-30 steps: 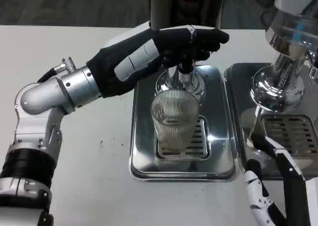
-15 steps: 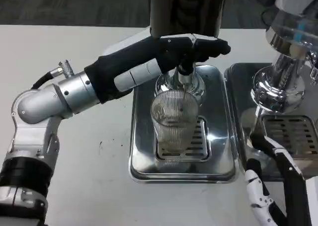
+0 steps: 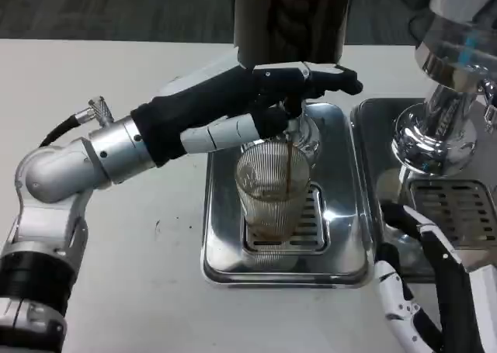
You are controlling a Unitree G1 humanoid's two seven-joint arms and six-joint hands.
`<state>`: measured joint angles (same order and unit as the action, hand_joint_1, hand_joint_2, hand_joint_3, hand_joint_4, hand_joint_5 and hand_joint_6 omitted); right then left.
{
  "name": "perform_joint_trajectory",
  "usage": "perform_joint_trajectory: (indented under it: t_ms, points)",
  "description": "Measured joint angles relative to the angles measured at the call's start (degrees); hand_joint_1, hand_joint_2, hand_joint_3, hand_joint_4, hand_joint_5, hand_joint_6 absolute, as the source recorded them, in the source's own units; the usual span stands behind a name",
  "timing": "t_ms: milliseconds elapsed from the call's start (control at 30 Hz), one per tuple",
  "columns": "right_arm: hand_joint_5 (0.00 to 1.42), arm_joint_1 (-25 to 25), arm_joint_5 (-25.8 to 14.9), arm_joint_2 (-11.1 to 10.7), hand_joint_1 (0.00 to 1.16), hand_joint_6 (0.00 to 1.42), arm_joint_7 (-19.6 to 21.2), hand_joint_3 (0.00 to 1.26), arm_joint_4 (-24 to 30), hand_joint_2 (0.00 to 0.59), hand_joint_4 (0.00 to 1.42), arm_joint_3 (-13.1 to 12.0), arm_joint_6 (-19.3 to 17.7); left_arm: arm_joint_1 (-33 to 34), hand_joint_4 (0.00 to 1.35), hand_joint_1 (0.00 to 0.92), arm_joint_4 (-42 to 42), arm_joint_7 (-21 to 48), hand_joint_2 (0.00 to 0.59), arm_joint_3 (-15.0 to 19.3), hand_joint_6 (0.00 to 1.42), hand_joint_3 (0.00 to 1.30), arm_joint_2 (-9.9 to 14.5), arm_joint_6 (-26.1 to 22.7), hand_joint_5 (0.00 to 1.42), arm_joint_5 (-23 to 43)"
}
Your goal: Grasp the cup under the faucet to collect the drink, then remove the cup.
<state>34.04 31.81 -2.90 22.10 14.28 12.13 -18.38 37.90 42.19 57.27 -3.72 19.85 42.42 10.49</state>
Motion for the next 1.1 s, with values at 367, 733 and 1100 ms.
perform_joint_trajectory:
  t_ms: [367, 733, 1100]
  points:
    - [0.05, -2.01, -2.75, -1.38, 0.35, 0.02, -6.11, 0.04, 0.22, 0.276, 0.03, -0.09, 0.36, -0.07, 0.12, 0.000, 0.06, -3.04, 0.096, -2.05, 0.14, 0.25, 1.47, 3.69, 0.10, -2.34]
    - [0.00, -2.68, -4.33, -2.06, 0.39, 0.00, -11.00, 0.00, 1.55, 0.235, 0.00, 0.09, 3.20, -0.15, 0.12, 0.000, 0.15, -5.76, 0.097, -3.53, 0.14, 0.25, 2.25, 6.13, 0.10, -4.31]
    - [0.00, -5.93, -6.29, -2.57, 0.38, 0.00, -16.03, 0.00, 1.63, 0.229, 0.00, 0.72, 5.86, -0.55, 0.11, 0.000, 0.07, -6.82, 0.097, -4.25, 0.14, 0.25, 2.73, 6.94, 0.10, -4.33]
